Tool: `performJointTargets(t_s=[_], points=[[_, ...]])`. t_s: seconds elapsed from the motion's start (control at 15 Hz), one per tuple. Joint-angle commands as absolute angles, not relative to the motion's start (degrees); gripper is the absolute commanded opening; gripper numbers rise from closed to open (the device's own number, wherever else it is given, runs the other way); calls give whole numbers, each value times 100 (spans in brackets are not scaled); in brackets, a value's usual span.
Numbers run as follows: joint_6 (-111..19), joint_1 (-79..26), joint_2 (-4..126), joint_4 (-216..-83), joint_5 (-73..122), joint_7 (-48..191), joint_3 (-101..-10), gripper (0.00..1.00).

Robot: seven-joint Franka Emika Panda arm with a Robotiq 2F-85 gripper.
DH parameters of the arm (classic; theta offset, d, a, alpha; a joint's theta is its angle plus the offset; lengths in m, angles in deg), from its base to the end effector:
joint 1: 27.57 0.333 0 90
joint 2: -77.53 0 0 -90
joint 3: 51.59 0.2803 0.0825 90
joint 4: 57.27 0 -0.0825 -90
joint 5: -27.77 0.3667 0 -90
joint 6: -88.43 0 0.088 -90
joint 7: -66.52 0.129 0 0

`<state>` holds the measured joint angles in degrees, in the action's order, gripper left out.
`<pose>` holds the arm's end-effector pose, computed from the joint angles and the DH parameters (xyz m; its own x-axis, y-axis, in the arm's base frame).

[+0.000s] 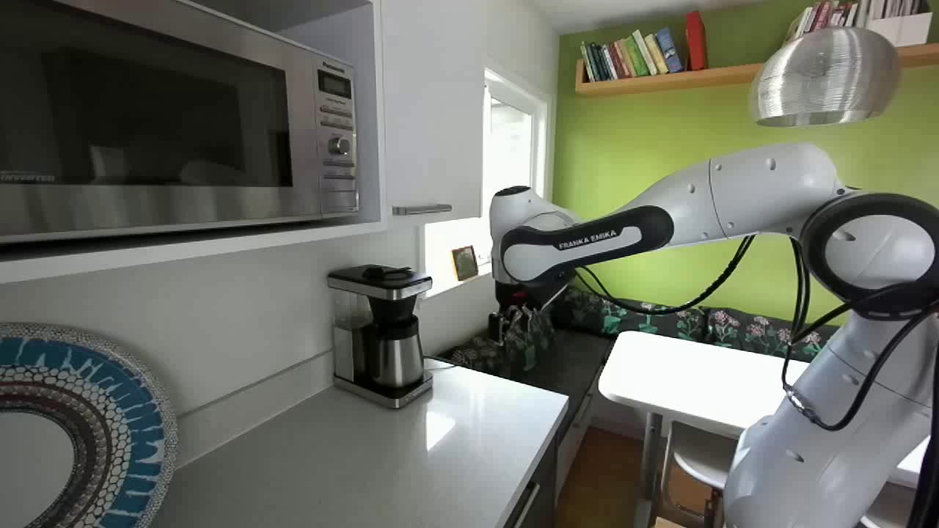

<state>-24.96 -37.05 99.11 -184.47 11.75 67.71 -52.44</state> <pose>0.4430 -0.1046 0.4918 0.9880 -0.0887 0.1263 -0.1190 -0.9588 0.2580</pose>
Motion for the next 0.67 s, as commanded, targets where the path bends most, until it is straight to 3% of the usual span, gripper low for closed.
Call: performJointTargets(t_s=[0.0, 0.27, 0.6], points=[[-2475, -3589, 9909, -18436, 1135, 6803, -5342, 100], [-2465, -3757, 9813, -18425, 855, 7127, -5350, 100], [-1009, -3844, 10022, -17668, 1561, 7609, -5660, 100]])
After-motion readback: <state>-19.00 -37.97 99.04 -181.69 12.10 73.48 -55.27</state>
